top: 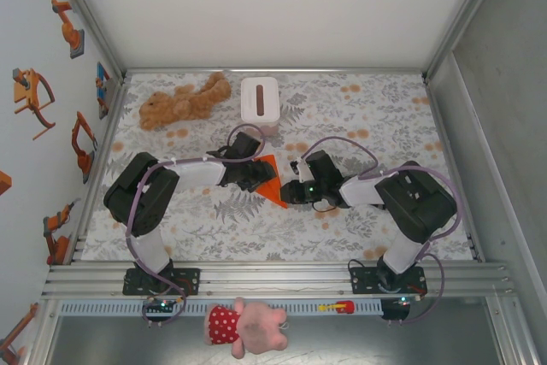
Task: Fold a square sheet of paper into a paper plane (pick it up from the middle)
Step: Fourth fold the wing at the center of the table.
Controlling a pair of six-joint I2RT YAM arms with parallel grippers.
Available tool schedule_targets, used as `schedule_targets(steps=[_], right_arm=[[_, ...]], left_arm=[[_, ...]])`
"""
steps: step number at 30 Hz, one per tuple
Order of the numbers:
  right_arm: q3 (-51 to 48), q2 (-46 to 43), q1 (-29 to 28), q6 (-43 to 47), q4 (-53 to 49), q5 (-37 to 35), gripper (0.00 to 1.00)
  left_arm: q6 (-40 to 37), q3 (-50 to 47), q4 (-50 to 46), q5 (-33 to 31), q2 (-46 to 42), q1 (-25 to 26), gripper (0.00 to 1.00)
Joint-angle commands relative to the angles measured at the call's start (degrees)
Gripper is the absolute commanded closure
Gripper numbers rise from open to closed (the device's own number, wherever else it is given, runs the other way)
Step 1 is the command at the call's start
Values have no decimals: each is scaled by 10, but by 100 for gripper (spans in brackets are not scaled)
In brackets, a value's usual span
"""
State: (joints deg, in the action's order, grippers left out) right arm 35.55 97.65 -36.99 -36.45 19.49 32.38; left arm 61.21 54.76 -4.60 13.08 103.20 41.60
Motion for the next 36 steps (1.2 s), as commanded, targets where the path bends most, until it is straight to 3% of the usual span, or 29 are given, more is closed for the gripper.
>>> schedule_targets(steps=[1, 13, 26, 36], right_arm=[[7, 15, -3, 9, 7, 10, 81], [6, 38, -3, 8, 6, 19, 90], [-1, 53, 4, -1, 2, 15, 93], [10, 59, 10, -12, -21, 30, 95]], left_arm=[[3, -17, -85, -26, 50, 1, 55], [2, -15, -89, -26, 44, 0, 55], [-39, 31, -91, -18, -12, -7, 53], [-51, -17, 64, 43, -98, -49, 52]])
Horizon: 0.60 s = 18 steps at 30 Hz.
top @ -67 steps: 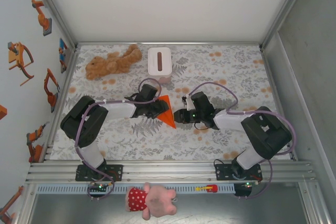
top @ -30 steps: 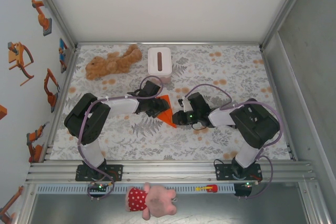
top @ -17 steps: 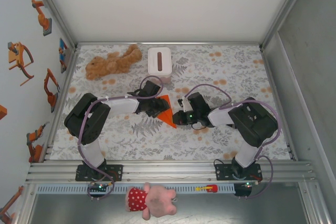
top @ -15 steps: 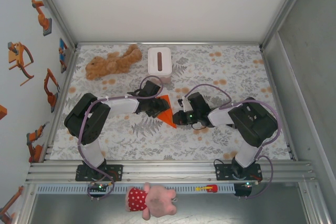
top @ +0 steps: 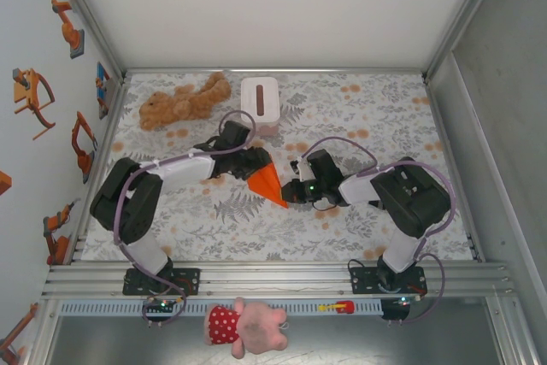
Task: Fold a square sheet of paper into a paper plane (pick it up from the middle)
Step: Fourth fold the wing at the center of the table.
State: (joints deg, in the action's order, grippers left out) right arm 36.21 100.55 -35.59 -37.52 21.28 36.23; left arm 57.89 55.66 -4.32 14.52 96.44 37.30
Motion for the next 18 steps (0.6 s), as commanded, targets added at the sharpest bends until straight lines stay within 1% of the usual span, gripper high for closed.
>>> schedule_targets(steps=[1, 4, 9, 14, 18], right_arm=[[5, 31, -4, 0, -41, -9, 95], [6, 36, -2, -6, -40, -10, 95], [11, 42, -1, -22, -30, -9, 95], [4, 46, 2, -32, -20, -7, 95], [-7, 47, 7, -38, -2, 0, 96]], left_arm=[[-18, -36, 77, 33, -36, -7, 53], [-11, -68, 127, 52, -45, -6, 60], [20, -112, 228, 111, -26, -4, 72], [26, -143, 282, 122, -36, -9, 73], [9, -155, 287, 118, -64, -8, 73]])
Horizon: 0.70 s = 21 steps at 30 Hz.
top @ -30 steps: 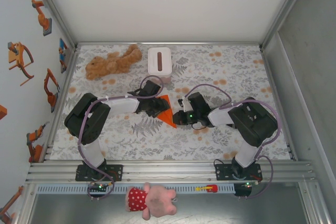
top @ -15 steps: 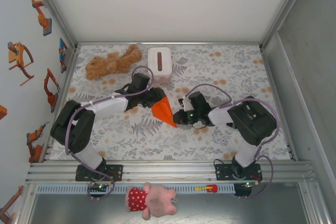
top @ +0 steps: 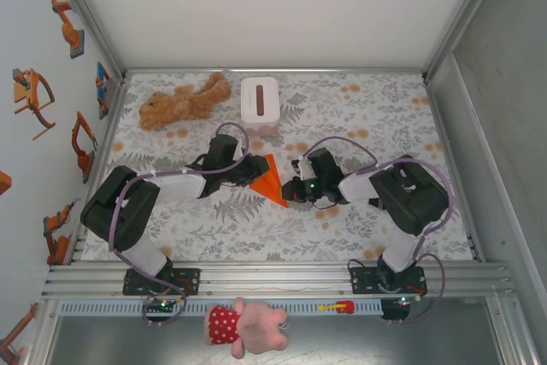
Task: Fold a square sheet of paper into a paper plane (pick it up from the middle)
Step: Fourth fold the wing at the center of the table.
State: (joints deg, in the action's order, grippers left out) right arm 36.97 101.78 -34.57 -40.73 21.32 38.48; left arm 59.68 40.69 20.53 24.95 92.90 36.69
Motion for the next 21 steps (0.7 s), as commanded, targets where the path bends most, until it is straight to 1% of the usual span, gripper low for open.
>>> schedule_targets(steps=[1, 6, 8, 14, 21], right_arm=[[-18, 34, -1, -8, 3, -22, 96], [-27, 34, 14, -27, 36, -5, 96], [-25, 37, 16, -28, 40, 2, 96], [-27, 46, 28, -32, 55, 21, 96], [-32, 48, 33, -35, 64, 29, 96]], left_arm=[[-16, -7, 29, 8, -32, -3, 72], [-16, -31, 51, 14, -21, -4, 74], [-12, -36, 72, 19, -9, -3, 76], [2, -23, 115, 45, 42, -1, 82], [1, -8, 119, 50, 77, 0, 84]])
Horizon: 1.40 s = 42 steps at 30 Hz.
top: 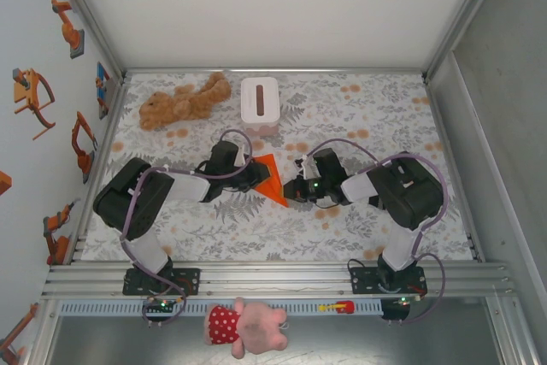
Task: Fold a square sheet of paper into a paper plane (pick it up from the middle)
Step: Fourth fold the wing at the center of the table.
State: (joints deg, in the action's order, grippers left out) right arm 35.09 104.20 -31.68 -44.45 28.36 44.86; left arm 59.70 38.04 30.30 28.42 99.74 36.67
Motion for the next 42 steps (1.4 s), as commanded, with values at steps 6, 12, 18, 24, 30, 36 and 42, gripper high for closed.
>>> schedule_targets(steps=[6, 12, 18, 24, 30, 36, 42], right_arm=[[-18, 23, 4, -2, -4, -42, 94], [-21, 19, 4, -8, -2, -42, 91], [-23, 9, 4, -11, -1, -40, 88], [-23, -19, 5, -20, -7, -37, 83], [-24, -72, 8, -19, -42, -55, 64], [-26, -113, 16, -14, -61, -57, 61], [-9, -148, 12, 20, -104, -57, 76]], left_arm=[[-8, 45, -9, 24, 27, -1, 84], [-18, 61, -35, 25, 36, -3, 84], [-21, 77, -38, 33, 50, -3, 85], [-25, 82, -49, 30, 52, -4, 86], [-27, 89, -56, 32, 58, -5, 86], [-24, 95, -61, 30, 63, -5, 87], [-22, 101, -75, 29, 70, -5, 87]])
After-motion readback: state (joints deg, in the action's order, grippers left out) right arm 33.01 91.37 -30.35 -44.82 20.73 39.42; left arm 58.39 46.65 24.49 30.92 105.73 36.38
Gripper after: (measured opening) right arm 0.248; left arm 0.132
